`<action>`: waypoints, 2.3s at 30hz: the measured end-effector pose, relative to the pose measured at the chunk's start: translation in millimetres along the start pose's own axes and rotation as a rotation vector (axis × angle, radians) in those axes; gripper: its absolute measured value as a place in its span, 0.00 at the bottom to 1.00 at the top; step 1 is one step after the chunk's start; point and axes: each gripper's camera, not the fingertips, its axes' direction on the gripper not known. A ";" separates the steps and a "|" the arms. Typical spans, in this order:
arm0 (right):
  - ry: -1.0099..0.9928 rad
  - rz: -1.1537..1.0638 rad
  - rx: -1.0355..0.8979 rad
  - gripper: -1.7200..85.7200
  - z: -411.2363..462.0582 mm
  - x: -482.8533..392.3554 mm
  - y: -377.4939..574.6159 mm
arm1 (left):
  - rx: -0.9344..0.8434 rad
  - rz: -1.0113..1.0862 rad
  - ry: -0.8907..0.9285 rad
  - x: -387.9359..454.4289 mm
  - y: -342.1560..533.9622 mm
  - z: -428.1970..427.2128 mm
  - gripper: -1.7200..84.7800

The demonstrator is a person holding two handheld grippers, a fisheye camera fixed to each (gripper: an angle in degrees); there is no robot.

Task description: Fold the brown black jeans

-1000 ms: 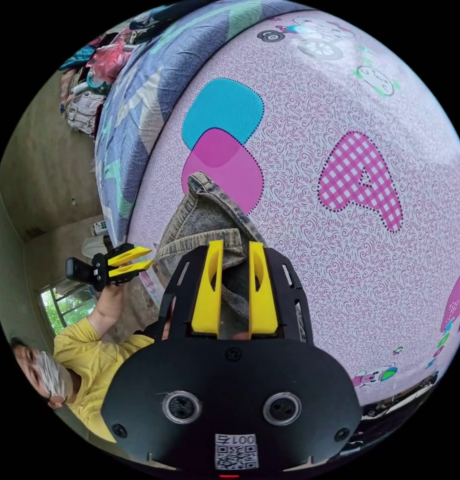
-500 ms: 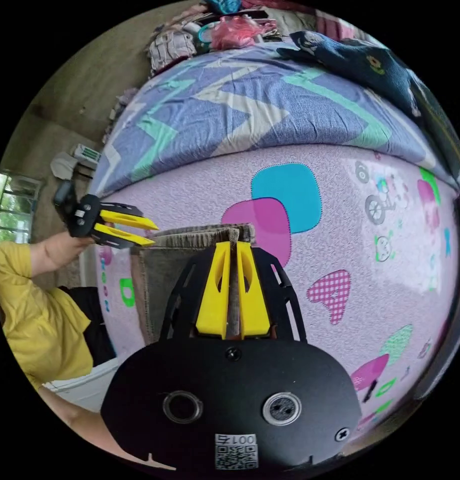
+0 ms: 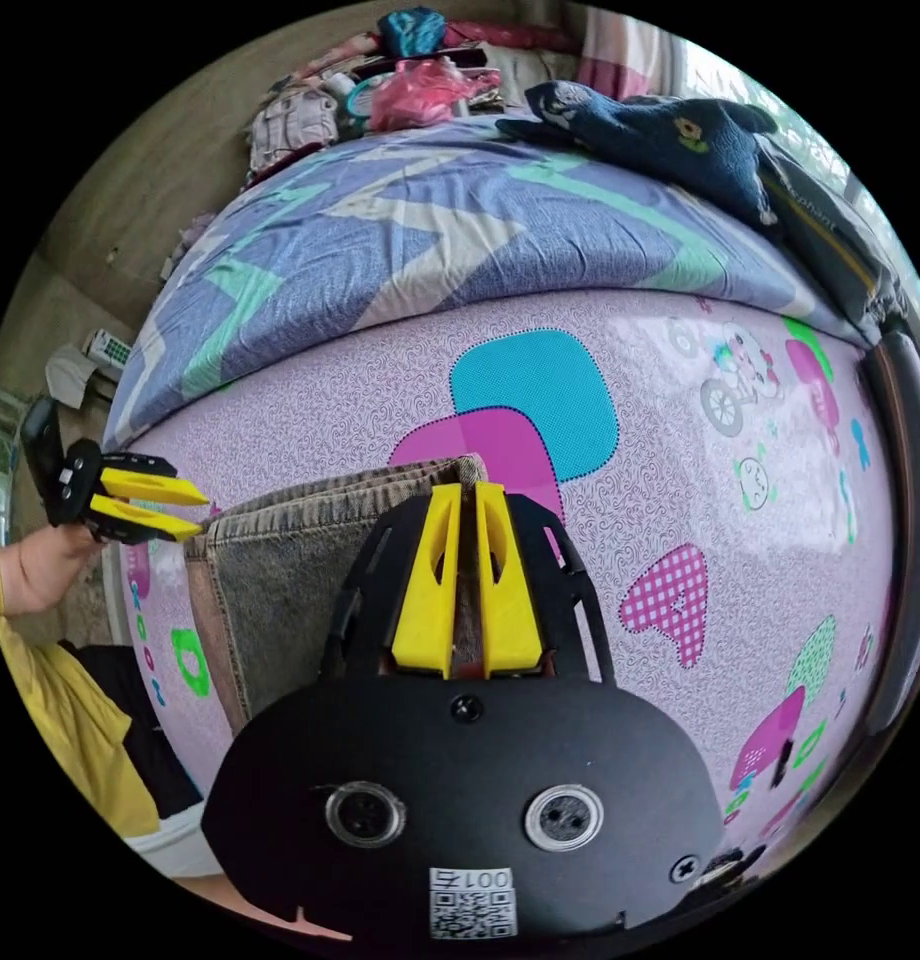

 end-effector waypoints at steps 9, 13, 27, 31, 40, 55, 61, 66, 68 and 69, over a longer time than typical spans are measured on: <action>-0.240 0.233 0.469 0.05 -125.1 10.4 75.2 | 0.034 0.012 -0.046 -8.5 4.5 -2.2 0.04; -0.459 0.250 0.606 0.03 -167.2 -25.3 167.0 | 0.034 0.049 0.001 2.8 7.6 7.9 0.03; 0.071 0.992 0.608 0.03 -310.4 -118.2 548.9 | -0.099 0.293 0.076 117.0 15.6 105.4 0.01; 0.331 1.182 0.533 0.03 -374.4 -109.6 638.5 | -0.141 0.315 0.099 150.6 18.0 129.9 0.01; 0.254 1.019 0.274 0.07 -419.6 -11.3 699.3 | -0.177 0.490 0.058 264.1 26.6 195.1 0.01; 0.133 0.534 0.046 0.08 -441.0 37.3 575.5 | -0.206 0.442 -0.039 237.1 -63.1 244.1 0.08; 0.145 0.529 -0.014 0.05 -443.8 35.3 539.0 | -0.180 0.268 -0.168 133.1 -115.5 229.7 0.09; 0.132 0.608 0.084 0.03 -459.8 26.8 507.0 | -0.182 0.540 -0.353 106.2 -157.9 235.9 0.08; 0.126 0.634 0.134 0.03 -466.2 20.6 492.2 | -0.215 0.721 -0.417 112.4 -165.7 247.9 0.09; 0.123 0.648 0.155 0.03 -468.9 16.6 482.1 | -0.257 0.823 -0.448 115.0 -170.3 258.6 0.09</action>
